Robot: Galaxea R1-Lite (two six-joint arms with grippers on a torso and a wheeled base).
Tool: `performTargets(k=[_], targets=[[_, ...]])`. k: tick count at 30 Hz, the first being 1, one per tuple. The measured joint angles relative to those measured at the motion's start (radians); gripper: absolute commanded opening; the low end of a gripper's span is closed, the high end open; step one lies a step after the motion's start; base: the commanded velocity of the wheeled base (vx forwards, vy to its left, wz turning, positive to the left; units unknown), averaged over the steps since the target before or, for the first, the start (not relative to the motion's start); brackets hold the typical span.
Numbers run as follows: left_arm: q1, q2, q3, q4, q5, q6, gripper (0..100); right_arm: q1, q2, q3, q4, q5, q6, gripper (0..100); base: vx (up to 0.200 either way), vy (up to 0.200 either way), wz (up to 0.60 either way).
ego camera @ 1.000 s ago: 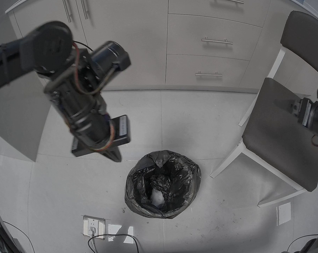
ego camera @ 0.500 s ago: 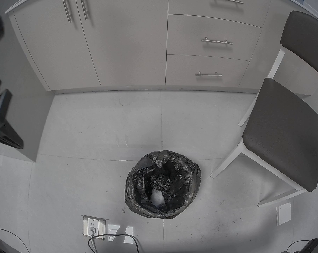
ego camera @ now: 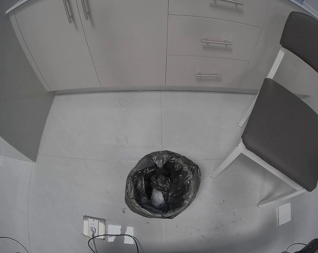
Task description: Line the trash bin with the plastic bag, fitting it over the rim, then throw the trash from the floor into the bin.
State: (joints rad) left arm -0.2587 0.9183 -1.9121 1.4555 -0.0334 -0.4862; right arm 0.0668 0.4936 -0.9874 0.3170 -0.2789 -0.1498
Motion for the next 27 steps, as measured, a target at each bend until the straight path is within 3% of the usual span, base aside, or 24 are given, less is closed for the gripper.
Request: performTargets(k=[7, 16, 27], targets=[[0.049, -0.254, 0.296, -0.201, 0.081, 0.041, 0, -0.084, -0.113, 0.017, 0.014, 0.047, -0.083, 100, 0.0, 0.0, 0.0], [0.164, -0.608, 0.748, -0.444, 0.174, 0.218, 0, -0.186, -0.257, 0.094, 0.022, 0.147, -0.148, 100, 0.0, 0.0, 0.0], [0.252, -0.868, 1.118, -0.59, 0.233, 0.323, 0, -0.25, -0.371, 0.3, 0.022, 0.25, -0.117, 100, 0.0, 0.0, 0.0]])
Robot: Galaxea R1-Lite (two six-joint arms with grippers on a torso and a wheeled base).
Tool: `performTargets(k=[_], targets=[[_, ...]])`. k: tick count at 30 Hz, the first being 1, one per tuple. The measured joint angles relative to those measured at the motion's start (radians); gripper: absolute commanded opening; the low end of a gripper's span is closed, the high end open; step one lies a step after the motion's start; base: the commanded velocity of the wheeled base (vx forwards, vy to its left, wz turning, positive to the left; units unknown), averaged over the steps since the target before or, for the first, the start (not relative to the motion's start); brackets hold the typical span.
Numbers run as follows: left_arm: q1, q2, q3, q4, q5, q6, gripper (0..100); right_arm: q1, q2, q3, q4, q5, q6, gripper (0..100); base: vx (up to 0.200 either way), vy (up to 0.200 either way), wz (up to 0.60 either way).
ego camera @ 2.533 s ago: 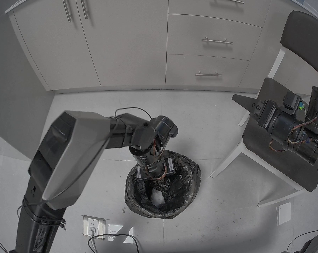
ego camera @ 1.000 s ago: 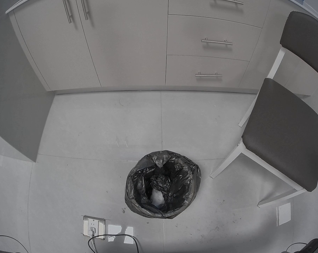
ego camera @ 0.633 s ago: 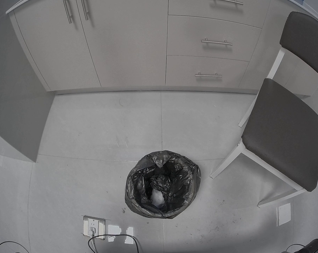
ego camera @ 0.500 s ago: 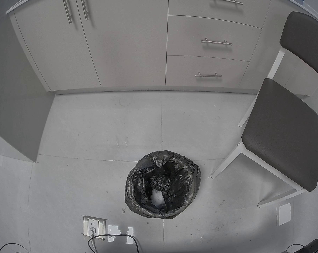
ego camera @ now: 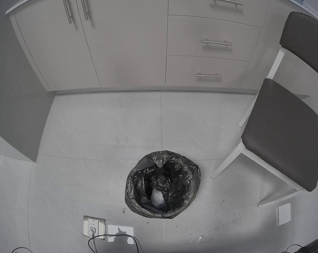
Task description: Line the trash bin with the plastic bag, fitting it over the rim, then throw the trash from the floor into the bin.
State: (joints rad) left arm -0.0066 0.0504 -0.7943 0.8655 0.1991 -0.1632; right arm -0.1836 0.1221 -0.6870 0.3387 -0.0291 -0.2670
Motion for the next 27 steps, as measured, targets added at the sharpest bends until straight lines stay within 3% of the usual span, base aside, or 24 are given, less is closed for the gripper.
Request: performTargets(k=[5, 15, 22, 27], targets=[[0.007, -0.026, 0.126, -0.071, 0.003, 0.006, 0, 0.009, -0.017, 0.059, -0.025, 0.018, 0.005, 100, 0.0, 0.0, 0.0], [0.01, -0.039, 0.431, -0.428, 0.007, 0.021, 0, 0.056, -0.028, 0.189, -0.106, 0.024, 0.008, 100, 0.0, 0.0, 0.0], [0.011, -0.04, 0.621, -0.645, 0.004, 0.062, 0, 0.063, -0.029, 0.398, -0.352, 0.025, 0.01, 100, 0.0, 0.0, 0.0], [0.011, -0.04, 0.681, -0.717, -0.031, 0.134, 0, 0.064, -0.029, 0.569, -0.544, 0.022, 0.039, 100, 0.0, 0.0, 0.0]])
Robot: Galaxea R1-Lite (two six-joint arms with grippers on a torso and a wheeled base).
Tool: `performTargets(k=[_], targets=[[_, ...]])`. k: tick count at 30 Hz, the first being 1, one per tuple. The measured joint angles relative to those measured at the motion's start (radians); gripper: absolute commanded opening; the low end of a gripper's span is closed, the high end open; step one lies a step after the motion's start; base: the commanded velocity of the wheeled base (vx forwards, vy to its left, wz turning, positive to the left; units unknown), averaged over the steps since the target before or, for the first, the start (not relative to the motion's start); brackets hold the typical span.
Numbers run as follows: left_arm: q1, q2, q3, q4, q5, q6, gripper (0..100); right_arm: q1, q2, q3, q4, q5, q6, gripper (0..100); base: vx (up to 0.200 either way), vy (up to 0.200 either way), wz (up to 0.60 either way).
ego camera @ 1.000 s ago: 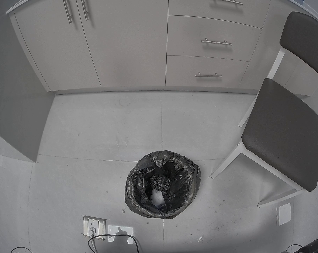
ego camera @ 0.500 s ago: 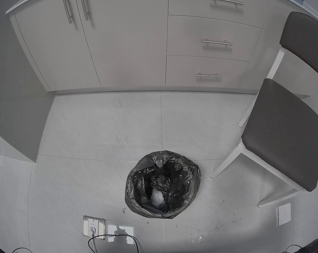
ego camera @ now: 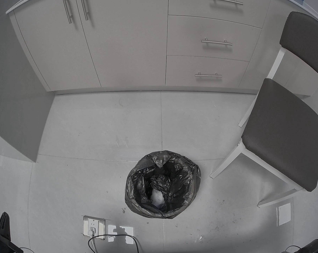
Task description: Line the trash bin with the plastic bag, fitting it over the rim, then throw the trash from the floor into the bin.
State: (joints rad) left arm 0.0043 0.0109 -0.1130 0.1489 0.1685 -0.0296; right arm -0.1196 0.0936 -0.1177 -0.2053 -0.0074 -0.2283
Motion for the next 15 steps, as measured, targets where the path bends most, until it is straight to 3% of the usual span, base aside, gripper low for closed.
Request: performTargets(k=[8, 15], targets=[[0.0, 0.0, 0.041, -0.04, -0.221, 0.06, 0, 0.0, 0.001, 0.094, -0.045, -0.004, 0.217, 100, 0.0, 0.0, 0.0], [-0.001, 0.001, 0.055, -0.07, -0.21, 0.047, 0, 0.0, 0.001, 0.099, -0.044, -0.028, 0.309, 100, 0.0, 0.0, 0.0]])
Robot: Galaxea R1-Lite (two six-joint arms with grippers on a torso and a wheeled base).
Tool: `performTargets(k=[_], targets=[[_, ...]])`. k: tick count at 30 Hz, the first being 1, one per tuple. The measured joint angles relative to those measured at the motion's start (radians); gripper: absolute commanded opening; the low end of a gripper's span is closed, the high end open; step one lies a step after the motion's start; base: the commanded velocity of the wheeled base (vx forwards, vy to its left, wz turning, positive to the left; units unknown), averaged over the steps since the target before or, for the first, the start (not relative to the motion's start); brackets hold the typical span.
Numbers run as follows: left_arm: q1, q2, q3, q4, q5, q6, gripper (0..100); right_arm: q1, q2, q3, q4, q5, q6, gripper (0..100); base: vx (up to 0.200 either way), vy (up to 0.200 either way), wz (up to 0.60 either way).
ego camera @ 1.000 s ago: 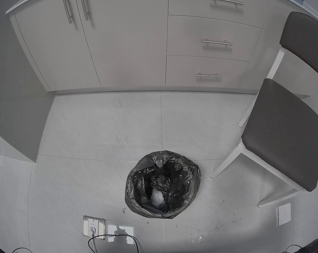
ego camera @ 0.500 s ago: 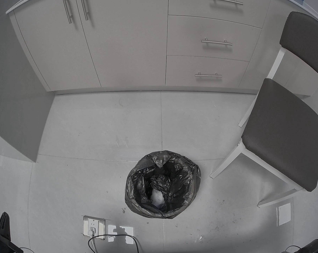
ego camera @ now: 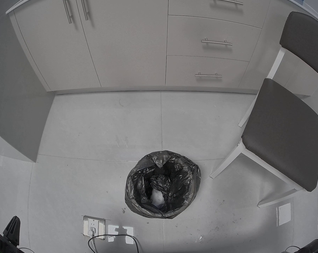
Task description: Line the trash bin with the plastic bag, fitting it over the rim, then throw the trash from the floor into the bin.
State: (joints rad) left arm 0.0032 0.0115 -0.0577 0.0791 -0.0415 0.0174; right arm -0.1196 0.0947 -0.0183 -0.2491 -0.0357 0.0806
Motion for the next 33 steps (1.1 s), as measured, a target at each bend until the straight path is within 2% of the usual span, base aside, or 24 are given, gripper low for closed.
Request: performTargets(k=[7, 13, 18, 24, 27, 30, 33], targets=[[0.0, 0.0, 0.036, -0.074, 0.032, -0.022, 0, 0.0, 0.0, -0.061, -0.001, -0.064, 0.02, 100, 0.0, 0.0, 0.0], [-0.001, 0.0, 0.04, -0.08, 0.033, -0.024, 0, 0.0, 0.001, -0.074, 0.005, -0.067, 0.017, 100, 0.0, 0.0, 0.0], [-0.002, 0.001, 0.04, -0.081, 0.038, -0.033, 0, -0.001, 0.001, -0.021, 0.0, -0.067, 0.015, 100, 0.0, 0.0, 0.0], [-0.002, 0.001, 0.04, -0.081, 0.036, -0.022, 0, -0.001, 0.001, -0.002, 0.108, -0.057, 0.022, 100, 0.0, 0.0, 0.0], [-0.002, 0.001, 0.04, -0.081, 0.036, -0.021, 0, -0.001, 0.001, 0.0, 0.193, -0.013, 0.018, 100, 0.0, 0.0, 0.0], [-0.001, 0.002, 0.04, -0.081, 0.036, -0.021, 0, 0.0, 0.002, 0.0, 0.204, 0.065, 0.0, 100, 0.0, 0.0, 0.0], [-0.001, 0.002, 0.04, -0.081, 0.036, -0.021, 0, 0.0, 0.003, 0.0, 0.204, 0.117, -0.058, 100, 0.0, 0.0, 0.0]])
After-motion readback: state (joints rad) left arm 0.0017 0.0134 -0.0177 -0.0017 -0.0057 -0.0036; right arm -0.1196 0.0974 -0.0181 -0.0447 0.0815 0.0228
